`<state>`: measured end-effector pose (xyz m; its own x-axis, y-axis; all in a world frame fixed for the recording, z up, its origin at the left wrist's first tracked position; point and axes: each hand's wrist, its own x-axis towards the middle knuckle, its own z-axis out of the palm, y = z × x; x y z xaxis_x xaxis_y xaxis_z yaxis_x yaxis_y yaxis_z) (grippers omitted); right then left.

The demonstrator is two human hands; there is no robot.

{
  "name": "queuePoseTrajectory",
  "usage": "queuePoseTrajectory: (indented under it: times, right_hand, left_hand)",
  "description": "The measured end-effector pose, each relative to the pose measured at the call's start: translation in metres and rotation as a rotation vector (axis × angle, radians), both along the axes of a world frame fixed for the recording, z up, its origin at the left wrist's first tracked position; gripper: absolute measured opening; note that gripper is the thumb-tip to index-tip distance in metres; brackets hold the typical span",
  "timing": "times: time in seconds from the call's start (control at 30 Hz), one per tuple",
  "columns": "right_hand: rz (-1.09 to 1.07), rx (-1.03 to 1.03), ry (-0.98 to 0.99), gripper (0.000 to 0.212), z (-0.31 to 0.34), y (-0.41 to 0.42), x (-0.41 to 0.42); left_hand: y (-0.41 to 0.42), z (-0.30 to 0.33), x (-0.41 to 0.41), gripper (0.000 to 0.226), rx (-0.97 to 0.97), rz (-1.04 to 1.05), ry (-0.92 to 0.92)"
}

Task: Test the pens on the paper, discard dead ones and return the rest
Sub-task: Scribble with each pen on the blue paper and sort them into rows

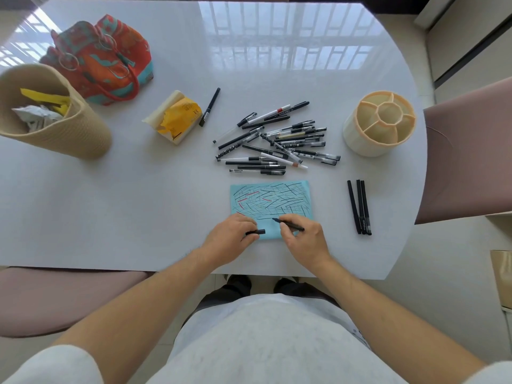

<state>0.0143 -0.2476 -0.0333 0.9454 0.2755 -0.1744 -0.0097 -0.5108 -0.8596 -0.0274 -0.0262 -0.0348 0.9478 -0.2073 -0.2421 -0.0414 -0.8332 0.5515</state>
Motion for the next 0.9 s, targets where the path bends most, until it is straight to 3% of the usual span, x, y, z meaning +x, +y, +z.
queuePoseTrajectory:
  times: [0.17,0.3,0.63,0.9]
  right_hand:
    - [-0.015,-0.033,-0.019,0.018,-0.002,-0.003,0.0]
    - [-0.211,-0.038,0.027,0.017,0.001,-0.017,0.004]
    - [-0.295,0.335,0.317,0.009,0.031,-0.021,-0.003]
    - [-0.274,0.42,0.423,0.008,0.037,-0.017,-0.006]
  left_hand:
    - [0.0,0.001,-0.001,0.022,0.011,0.006,0.019]
    - [0.0,0.001,-0.001,0.024,0.002,0.012,0.036]
    - [-0.013,0.009,0.001,0.024,-0.015,0.088,0.075]
    - [-0.025,0.02,0.008,0.021,-0.04,0.075,0.04]
